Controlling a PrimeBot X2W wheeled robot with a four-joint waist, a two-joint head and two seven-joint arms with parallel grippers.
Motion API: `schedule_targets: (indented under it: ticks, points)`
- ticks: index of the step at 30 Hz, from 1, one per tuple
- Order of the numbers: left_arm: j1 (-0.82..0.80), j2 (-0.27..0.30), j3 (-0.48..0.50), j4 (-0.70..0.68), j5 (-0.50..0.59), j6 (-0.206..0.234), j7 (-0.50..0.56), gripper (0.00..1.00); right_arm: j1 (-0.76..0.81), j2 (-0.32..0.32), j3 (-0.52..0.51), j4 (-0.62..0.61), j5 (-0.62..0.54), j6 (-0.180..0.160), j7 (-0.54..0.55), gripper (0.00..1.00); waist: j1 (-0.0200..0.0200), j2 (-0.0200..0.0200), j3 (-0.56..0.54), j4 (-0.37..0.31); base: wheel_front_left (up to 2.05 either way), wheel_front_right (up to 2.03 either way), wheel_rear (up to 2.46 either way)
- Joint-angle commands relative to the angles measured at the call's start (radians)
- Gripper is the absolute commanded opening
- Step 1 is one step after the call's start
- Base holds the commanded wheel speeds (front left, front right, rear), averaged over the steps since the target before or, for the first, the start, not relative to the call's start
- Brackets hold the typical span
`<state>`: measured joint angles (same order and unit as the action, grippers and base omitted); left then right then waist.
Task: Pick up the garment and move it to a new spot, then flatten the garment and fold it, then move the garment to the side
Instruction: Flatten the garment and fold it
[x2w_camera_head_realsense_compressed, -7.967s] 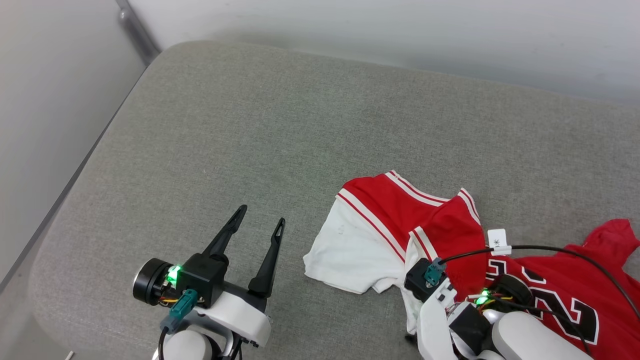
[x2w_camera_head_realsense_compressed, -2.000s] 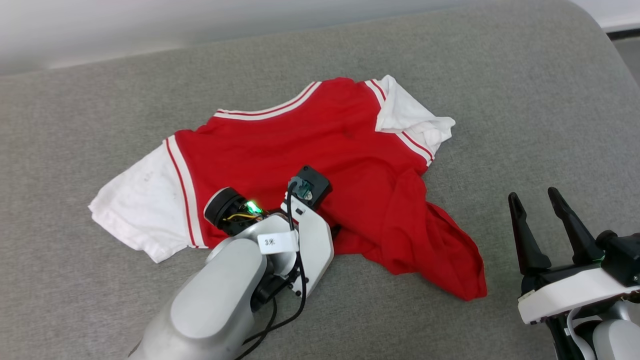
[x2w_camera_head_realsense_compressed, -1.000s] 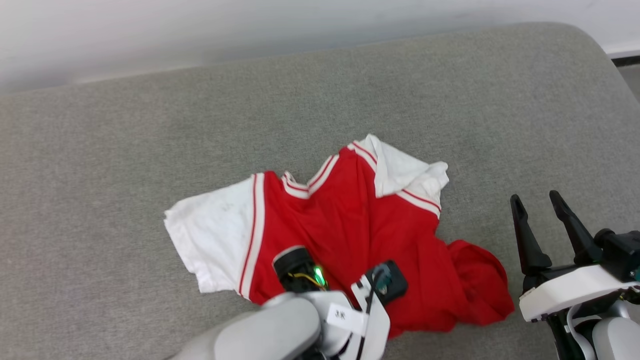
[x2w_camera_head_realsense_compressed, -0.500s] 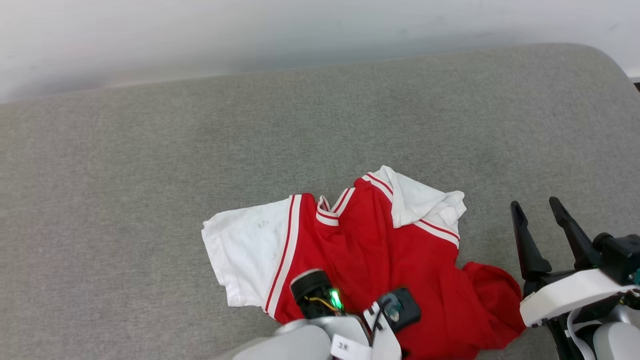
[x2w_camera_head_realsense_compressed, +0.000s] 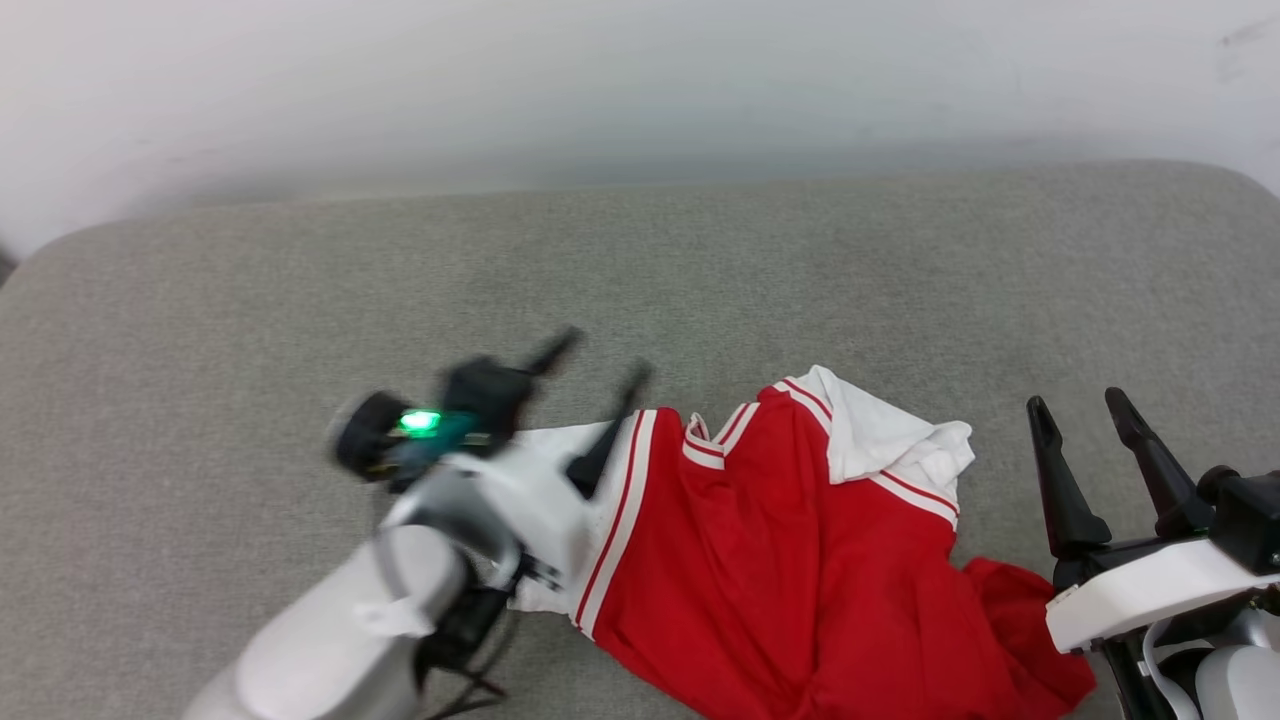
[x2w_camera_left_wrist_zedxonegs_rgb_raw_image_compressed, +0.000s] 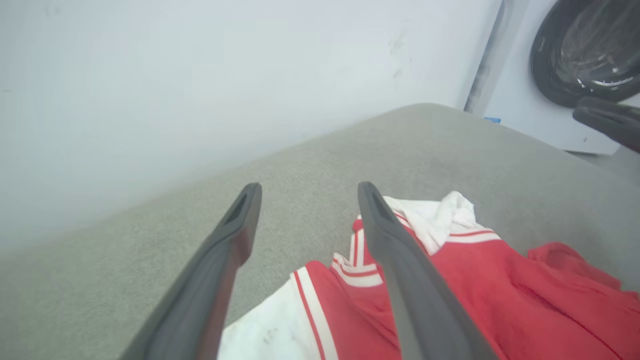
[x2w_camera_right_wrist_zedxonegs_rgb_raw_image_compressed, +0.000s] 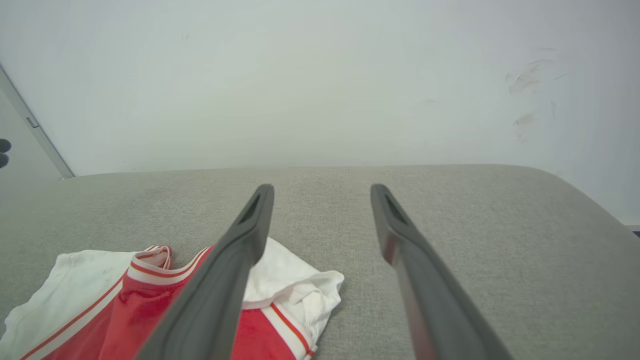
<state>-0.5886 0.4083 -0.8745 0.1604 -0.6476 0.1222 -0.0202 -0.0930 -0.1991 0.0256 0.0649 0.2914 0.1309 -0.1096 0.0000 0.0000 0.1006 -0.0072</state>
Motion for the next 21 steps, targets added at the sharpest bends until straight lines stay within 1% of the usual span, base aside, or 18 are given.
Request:
schedule_targets:
  ticks: [1, 3, 5, 8, 10, 13, 14, 18, 20, 21]
  points:
    - [0.038, 0.022, 0.047, -0.011, -0.013, 0.031, -0.066, 1.0, 0.015, -0.003, -0.001, -0.007, 0.006, 0.0, -0.004, 1.0, 0.0, 0.0, -0.009, 0.014, 0.0, 0.0, 0.0]
    - [0.082, 0.056, 0.112, -0.026, -0.025, 0.068, -0.158, 1.0, 0.023, -0.004, -0.004, -0.011, 0.008, -0.001, -0.006, 1.0, 0.0, 0.0, -0.016, 0.025, 0.0, 0.0, 0.0]
    - [0.135, 0.087, 0.169, -0.043, -0.038, 0.1, -0.207, 1.0, 0.029, -0.005, -0.005, -0.016, 0.007, 0.0, -0.01, 1.0, 0.0, 0.0, -0.024, 0.034, 0.0, 0.0, 0.0]
    - [0.224, 0.119, 0.239, -0.082, -0.042, 0.131, -0.239, 1.0, 0.044, -0.006, -0.012, -0.021, 0.012, 0.0, -0.012, 1.0, 0.0, 0.0, -0.035, 0.048, 0.0, 0.0, 0.0]
    - [0.292, 0.132, 0.27, -0.108, -0.046, 0.142, -0.243, 1.0, 0.05, -0.005, -0.014, -0.025, 0.014, 0.0, -0.013, 1.0, 0.0, 0.0, -0.04, 0.052, 0.0, 0.0, 0.0]
    - [0.369, 0.148, 0.293, -0.134, -0.051, 0.136, -0.246, 1.0, 0.058, -0.005, -0.016, -0.032, 0.015, 0.0, -0.011, 1.0, 0.0, 0.0, -0.043, 0.057, 0.0, 0.0, 0.0]
    - [0.415, 0.164, 0.281, -0.144, -0.058, 0.117, -0.236, 1.0, 0.061, -0.004, -0.016, -0.039, 0.016, 0.0, -0.007, 1.0, 0.0, 0.0, -0.039, 0.059, 0.0, 0.0, 0.0]
    - [0.39, 0.199, 0.258, -0.15, -0.061, 0.091, -0.165, 1.0, 0.047, -0.001, -0.007, -0.05, 0.015, 0.0, -0.004, 1.0, 0.0, 0.0, -0.016, 0.051, 0.0, 0.0, 0.0]
    - [0.357, 0.221, 0.24, -0.146, -0.068, 0.061, -0.099, 1.0, 0.04, 0.0, -0.005, -0.053, 0.016, -0.001, -0.001, 1.0, 0.0, 0.0, 0.0, 0.046, 0.0, 0.0, 0.0]
    - [0.332, 0.241, 0.226, -0.138, -0.06, 0.044, -0.056, 1.0, 0.036, 0.001, -0.003, -0.054, 0.015, 0.0, 0.0, 1.0, 0.0, 0.0, 0.01, 0.042, 0.0, 0.0, 0.0]
